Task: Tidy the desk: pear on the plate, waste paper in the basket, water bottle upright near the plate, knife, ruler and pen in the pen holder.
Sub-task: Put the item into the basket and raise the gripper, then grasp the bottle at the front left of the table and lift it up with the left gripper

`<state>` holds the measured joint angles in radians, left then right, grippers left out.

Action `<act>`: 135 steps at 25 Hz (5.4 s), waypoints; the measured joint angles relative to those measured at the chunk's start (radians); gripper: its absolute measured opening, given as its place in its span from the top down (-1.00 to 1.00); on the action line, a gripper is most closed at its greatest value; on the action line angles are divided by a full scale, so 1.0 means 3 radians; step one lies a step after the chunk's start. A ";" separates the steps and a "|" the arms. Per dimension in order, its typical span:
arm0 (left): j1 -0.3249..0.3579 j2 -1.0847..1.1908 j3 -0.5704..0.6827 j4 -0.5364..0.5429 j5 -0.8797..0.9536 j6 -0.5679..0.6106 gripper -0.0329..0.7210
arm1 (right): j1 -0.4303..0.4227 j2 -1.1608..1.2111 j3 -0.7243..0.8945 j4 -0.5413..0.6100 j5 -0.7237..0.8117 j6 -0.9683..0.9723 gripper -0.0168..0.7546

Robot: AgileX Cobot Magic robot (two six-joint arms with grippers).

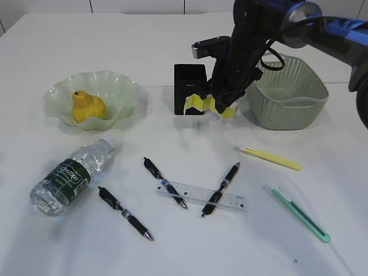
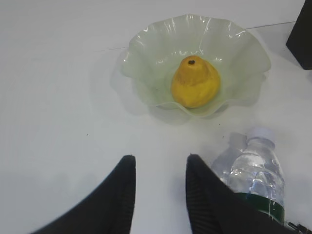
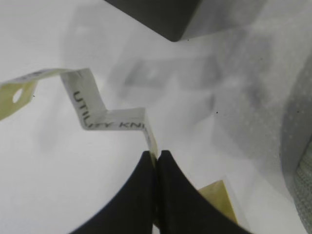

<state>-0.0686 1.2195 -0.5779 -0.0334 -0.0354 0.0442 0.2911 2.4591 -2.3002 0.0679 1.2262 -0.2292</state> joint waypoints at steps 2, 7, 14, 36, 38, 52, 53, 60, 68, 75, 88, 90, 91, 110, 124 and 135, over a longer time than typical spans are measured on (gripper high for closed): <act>0.0000 0.0000 0.0000 0.0000 0.0002 0.0000 0.28 | 0.0000 -0.0013 0.0000 0.0000 0.0000 0.0002 0.99; 0.0000 0.0000 0.0000 0.0000 0.0002 0.0000 0.28 | 0.0000 -0.0102 -0.0028 -0.0006 0.0017 0.0008 0.99; 0.0000 0.0000 0.0000 0.0000 0.0074 0.0000 0.28 | 0.0000 -0.0124 -0.0311 -0.0043 0.0035 0.0069 0.99; 0.0000 0.0000 0.0000 0.0000 0.0159 0.0000 0.28 | -0.0489 -0.0189 -0.0598 -0.0372 0.0060 0.0631 0.99; 0.0000 0.0000 0.0000 0.0000 0.0159 0.0000 0.28 | -0.0528 -0.0189 -0.0598 -0.0466 0.0060 0.0670 0.99; 0.0000 0.0000 0.0000 0.0006 0.0159 0.0000 0.28 | -0.0759 -0.0189 -0.0598 -0.0662 0.0079 0.0814 0.99; 0.0000 0.0000 0.0000 0.0006 0.0159 0.0000 0.28 | -0.0759 -0.0189 -0.0598 -0.0668 0.0079 0.0814 0.99; 0.0000 0.0000 0.0000 0.0013 0.0159 0.0000 0.28 | -0.0767 -0.0189 -0.0598 -0.0668 0.0079 0.0822 0.99; 0.0000 0.0000 0.0000 0.0013 0.0159 0.0000 0.28 | -0.0774 -0.0189 -0.0598 -0.0662 0.0079 0.0826 0.99; 0.0000 0.0000 0.0000 0.0013 0.0159 0.0000 0.28 | -0.0774 -0.0189 -0.0598 -0.0555 0.0079 0.0826 0.93; 0.0000 0.0000 0.0000 0.0013 0.0159 0.0000 0.28 | -0.0774 -0.0189 -0.0598 -0.0713 0.0082 0.1133 -0.19; 0.0000 0.0000 0.0000 0.0013 0.0159 0.0000 0.28 | -0.0774 -0.0189 -0.0598 -0.0713 0.0082 0.1141 -0.20; 0.0000 0.0000 0.0000 0.0013 0.0159 0.0000 0.28 | -0.0774 -0.0189 -0.0598 -0.0706 0.0082 0.1141 -0.21; 0.0000 -0.0005 0.0000 0.0013 0.0145 0.0000 0.28 | -0.0776 -0.0463 -0.0598 -0.0556 0.0087 0.1233 -0.15; 0.0000 -0.0155 0.0000 0.0013 -0.0015 0.0000 0.28 | -0.0776 -0.1199 0.0221 -0.0676 0.0090 0.1233 -0.11; 0.0000 -0.0155 0.0000 0.0013 -0.0015 0.0000 0.28 | -0.0781 -0.1937 0.1534 -0.0813 -0.0227 0.1302 -0.02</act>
<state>-0.0686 1.1729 -0.5779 -0.0296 -0.0399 0.0442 0.0568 1.8778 -1.8401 -0.1761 1.1582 0.1613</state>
